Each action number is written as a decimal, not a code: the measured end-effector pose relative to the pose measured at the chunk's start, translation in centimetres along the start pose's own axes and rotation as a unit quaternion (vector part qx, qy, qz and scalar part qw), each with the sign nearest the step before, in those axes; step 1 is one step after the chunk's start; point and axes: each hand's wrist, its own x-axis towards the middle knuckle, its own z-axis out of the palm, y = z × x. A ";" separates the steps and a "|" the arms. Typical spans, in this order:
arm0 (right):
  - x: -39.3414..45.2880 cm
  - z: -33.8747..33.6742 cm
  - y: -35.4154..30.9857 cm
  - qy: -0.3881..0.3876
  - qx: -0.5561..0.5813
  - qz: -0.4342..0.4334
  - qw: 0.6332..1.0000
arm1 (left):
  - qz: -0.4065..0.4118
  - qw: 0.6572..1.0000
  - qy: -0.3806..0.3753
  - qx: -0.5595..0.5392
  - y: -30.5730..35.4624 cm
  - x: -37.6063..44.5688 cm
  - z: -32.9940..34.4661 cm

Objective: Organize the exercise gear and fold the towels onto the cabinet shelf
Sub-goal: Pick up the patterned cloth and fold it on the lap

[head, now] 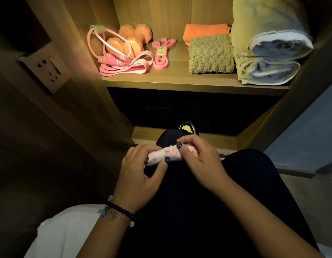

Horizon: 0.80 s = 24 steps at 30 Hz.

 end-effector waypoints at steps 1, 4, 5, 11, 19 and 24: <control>0.5 0.2 -0.2 0.017 0.013 0.023 0.999 | -0.031 0.999 -0.003 -0.011 0.0 0.1 0.1; 1.1 0.7 -0.6 0.079 -0.010 0.057 0.995 | -0.155 0.988 -0.009 -0.004 0.2 1.2 0.5; 1.0 0.6 -0.6 0.087 -0.030 0.073 0.993 | -0.197 0.980 -0.015 0.010 0.2 1.7 0.5; -0.3 -0.4 -0.2 0.026 0.007 0.150 0.988 | -0.320 0.944 -0.079 -0.015 1.1 4.0 -0.5; 4.1 -2.1 -0.1 0.091 0.157 0.171 0.968 | -0.315 0.924 -0.085 -0.199 1.4 5.7 0.1; 9.6 -4.5 -0.8 0.083 0.192 0.152 0.966 | -0.268 0.916 -0.107 -0.278 1.1 10.4 2.3</control>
